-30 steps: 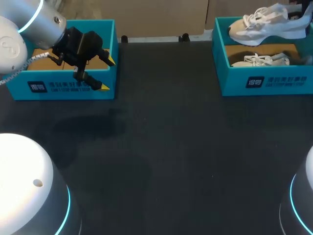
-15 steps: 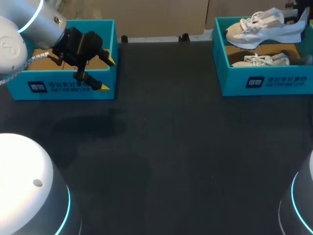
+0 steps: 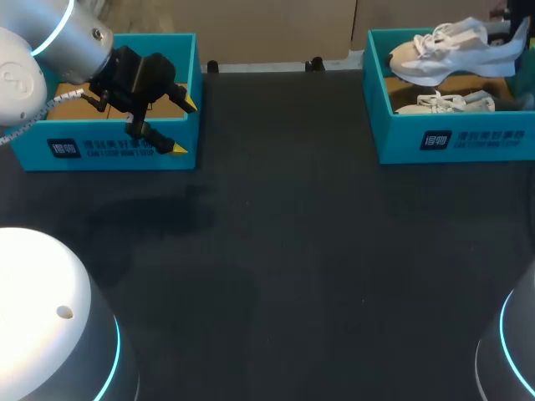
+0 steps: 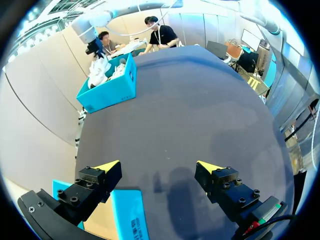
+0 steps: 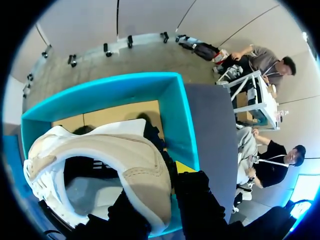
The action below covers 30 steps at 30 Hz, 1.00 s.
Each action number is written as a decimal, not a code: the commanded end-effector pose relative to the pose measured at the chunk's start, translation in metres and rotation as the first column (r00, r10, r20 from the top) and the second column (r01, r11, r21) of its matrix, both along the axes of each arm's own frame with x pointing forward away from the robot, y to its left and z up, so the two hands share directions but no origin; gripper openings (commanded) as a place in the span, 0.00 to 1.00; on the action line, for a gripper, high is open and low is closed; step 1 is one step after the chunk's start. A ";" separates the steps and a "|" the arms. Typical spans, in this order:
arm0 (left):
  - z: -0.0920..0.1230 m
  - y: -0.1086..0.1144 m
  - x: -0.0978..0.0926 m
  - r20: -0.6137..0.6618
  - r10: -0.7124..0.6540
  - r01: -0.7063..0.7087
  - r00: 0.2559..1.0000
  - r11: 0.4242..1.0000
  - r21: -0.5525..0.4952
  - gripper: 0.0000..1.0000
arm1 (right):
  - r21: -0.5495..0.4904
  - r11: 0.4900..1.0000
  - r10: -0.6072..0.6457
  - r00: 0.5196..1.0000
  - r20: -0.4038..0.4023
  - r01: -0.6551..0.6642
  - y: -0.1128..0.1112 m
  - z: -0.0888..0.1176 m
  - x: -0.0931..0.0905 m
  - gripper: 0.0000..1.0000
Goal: Take the shoe out of the shoebox, open the shoe tongue, remove and reinsert the insole, then place the shoe into the shoebox
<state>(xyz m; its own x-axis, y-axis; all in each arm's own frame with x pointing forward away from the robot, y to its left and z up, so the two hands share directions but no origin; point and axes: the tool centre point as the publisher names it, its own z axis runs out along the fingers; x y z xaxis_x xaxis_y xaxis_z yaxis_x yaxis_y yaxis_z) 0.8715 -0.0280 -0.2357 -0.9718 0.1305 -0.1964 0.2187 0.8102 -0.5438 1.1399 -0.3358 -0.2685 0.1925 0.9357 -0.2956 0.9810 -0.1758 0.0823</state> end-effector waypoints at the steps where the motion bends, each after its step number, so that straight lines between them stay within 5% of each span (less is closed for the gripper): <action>1: 0.000 0.000 0.000 0.000 0.000 0.000 1.000 1.000 0.002 1.00 | 0.004 1.000 -0.002 1.000 -0.015 0.003 -0.005 -0.004 0.009 0.00; 30: 0.000 0.000 0.000 0.000 0.000 0.000 1.000 1.000 0.002 1.00 | -0.015 0.996 -0.087 0.996 -0.001 0.087 -0.011 -0.035 0.018 0.00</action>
<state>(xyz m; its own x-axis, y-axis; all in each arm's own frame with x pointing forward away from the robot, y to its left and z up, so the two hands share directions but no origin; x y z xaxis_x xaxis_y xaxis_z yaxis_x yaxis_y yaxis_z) 0.8714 -0.0280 -0.2357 -0.9718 0.1306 -0.1964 0.2188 0.8102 -0.5437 1.1512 -0.3468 -0.3014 0.2710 0.9126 -0.3062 0.9625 -0.2544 0.0937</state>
